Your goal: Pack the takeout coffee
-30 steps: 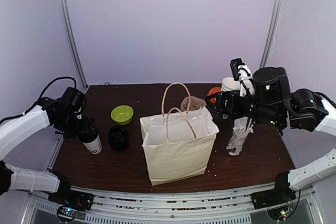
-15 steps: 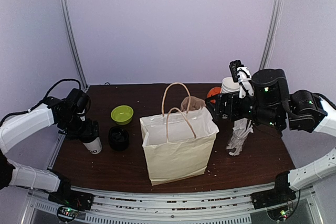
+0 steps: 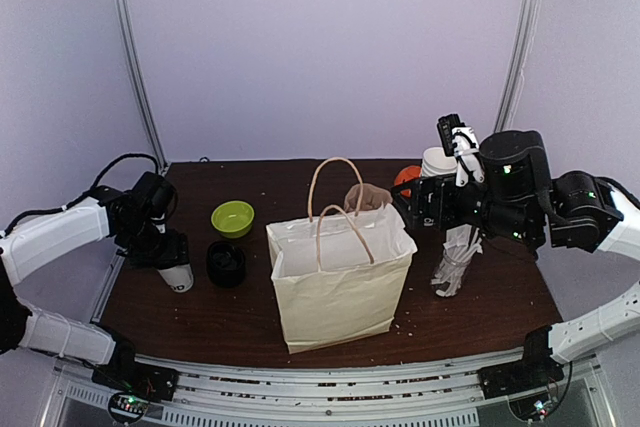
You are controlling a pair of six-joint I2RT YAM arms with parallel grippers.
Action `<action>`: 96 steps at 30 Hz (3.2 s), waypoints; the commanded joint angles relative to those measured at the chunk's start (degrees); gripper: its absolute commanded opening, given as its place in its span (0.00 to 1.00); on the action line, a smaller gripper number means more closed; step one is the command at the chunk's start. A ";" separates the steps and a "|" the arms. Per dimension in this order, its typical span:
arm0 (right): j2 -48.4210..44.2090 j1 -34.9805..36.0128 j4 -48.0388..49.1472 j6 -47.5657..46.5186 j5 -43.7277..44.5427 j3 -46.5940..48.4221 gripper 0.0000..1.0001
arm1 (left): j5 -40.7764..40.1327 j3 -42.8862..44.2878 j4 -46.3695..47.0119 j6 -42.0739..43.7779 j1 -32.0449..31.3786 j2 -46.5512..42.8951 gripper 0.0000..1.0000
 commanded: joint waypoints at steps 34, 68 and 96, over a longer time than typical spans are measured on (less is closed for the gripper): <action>1.61 -0.47 -1.80 -3.54 0.43 5.50 1.00 | -2.28 24.01 -14.25 -12.83 -33.80 -6.01 0.58; 1.60 -0.46 -1.79 0.73 -3.41 1.87 1.00 | -2.46 0.03 3.50 -15.71 -48.32 1.43 0.78; 1.02 -0.42 -1.49 1.12 -4.31 1.53 1.00 | -1.62 -0.34 4.80 -21.87 -48.78 -15.97 0.29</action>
